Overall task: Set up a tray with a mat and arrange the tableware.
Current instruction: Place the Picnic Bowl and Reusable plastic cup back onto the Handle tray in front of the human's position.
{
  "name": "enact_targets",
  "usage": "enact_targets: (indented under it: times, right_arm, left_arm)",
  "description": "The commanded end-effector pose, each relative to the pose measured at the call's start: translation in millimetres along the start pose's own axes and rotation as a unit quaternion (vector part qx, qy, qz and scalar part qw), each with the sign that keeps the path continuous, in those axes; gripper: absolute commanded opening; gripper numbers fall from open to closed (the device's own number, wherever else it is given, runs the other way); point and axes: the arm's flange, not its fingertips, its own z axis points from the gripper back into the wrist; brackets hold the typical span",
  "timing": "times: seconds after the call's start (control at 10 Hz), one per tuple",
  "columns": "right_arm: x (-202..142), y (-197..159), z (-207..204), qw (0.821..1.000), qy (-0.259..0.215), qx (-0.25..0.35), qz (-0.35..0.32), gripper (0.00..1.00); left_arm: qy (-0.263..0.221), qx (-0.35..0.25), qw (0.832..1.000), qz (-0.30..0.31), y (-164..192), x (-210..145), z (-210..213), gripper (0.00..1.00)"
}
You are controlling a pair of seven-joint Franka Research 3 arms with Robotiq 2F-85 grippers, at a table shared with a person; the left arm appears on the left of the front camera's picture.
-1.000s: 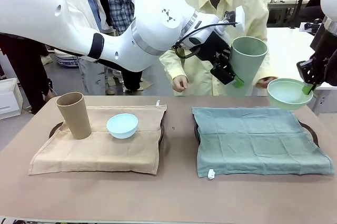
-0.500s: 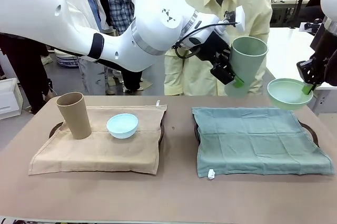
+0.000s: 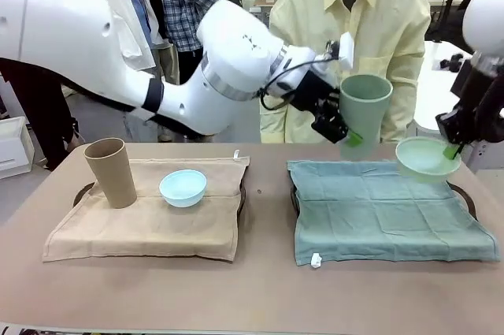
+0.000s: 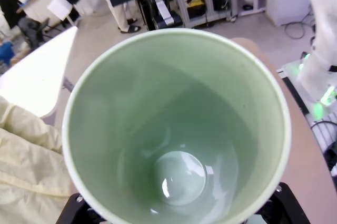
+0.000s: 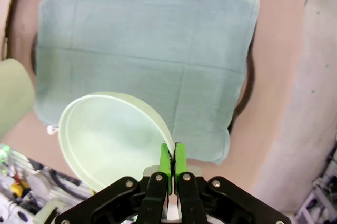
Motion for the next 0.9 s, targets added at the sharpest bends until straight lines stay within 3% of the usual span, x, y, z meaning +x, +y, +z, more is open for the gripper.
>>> enact_targets:
  times: [0.0,0.3,0.8]
  right_arm:
    - [10,-5,-29,1.0,0.013,0.009,0.004,0.04]
    - [22,-13,-65,0.999,0.03,0.014,-0.016,0.04]
    - [44,-21,-104,0.999,-0.014,0.032,-0.023,0.04]
  left_arm:
    - [-0.031,0.0,0.999,0.005,-17,-30,-4,0.83]
    - [-0.015,-0.024,0.999,0.022,-27,-62,-25,0.83]
    - [-0.009,-0.034,0.999,0.032,-17,-94,-48,0.83]
